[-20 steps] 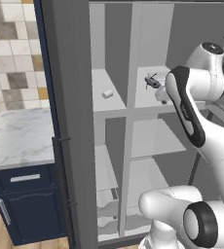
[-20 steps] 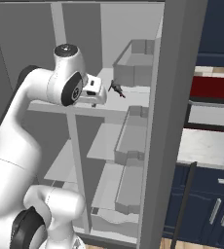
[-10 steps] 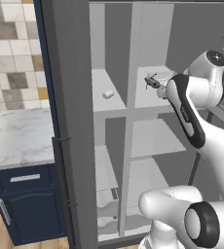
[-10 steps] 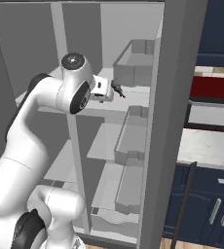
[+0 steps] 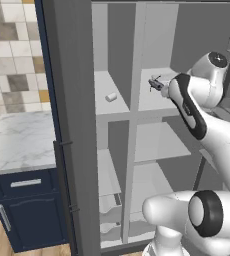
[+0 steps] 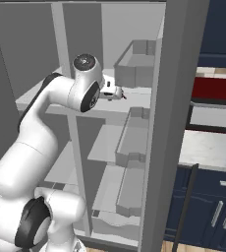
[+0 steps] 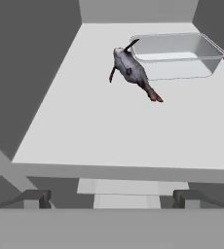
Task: There's a fish in the fridge that needs to be moved to the freezer for freezing. Pick up the fish from the fridge, place it on any shelf in the freezer, and close the fridge and freezer doors when done.
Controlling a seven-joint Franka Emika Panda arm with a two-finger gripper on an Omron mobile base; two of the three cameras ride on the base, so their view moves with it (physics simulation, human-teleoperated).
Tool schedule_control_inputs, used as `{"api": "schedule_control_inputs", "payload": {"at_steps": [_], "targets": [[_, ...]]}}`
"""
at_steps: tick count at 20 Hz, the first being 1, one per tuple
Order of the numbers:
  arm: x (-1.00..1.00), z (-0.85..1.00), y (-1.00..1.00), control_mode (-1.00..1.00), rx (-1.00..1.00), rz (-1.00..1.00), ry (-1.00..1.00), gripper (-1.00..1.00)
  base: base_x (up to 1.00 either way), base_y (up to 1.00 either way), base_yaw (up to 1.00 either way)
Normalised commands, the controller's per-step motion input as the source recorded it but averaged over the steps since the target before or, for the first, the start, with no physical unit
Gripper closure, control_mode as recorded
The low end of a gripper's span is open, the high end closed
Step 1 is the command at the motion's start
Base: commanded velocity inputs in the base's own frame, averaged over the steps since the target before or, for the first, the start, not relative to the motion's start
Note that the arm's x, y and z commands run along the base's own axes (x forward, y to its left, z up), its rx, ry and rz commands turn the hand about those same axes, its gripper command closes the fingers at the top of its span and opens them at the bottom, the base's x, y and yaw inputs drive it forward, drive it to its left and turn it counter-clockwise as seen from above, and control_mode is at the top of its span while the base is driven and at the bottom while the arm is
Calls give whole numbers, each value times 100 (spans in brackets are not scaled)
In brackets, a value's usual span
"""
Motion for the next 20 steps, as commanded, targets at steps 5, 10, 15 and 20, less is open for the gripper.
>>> {"api": "schedule_control_inputs", "payload": {"at_steps": [5,10,15,20], "targets": [[41,0,-9,-100,0,0,2,-100,0,0,0],[32,0,-9,-100,0,0,0,-100,0,0,0],[33,-1,-8,-100,0,0,0,-100,0,0,0],[23,-14,-9,-100,0,0,0,-100,0,0,0]]}}
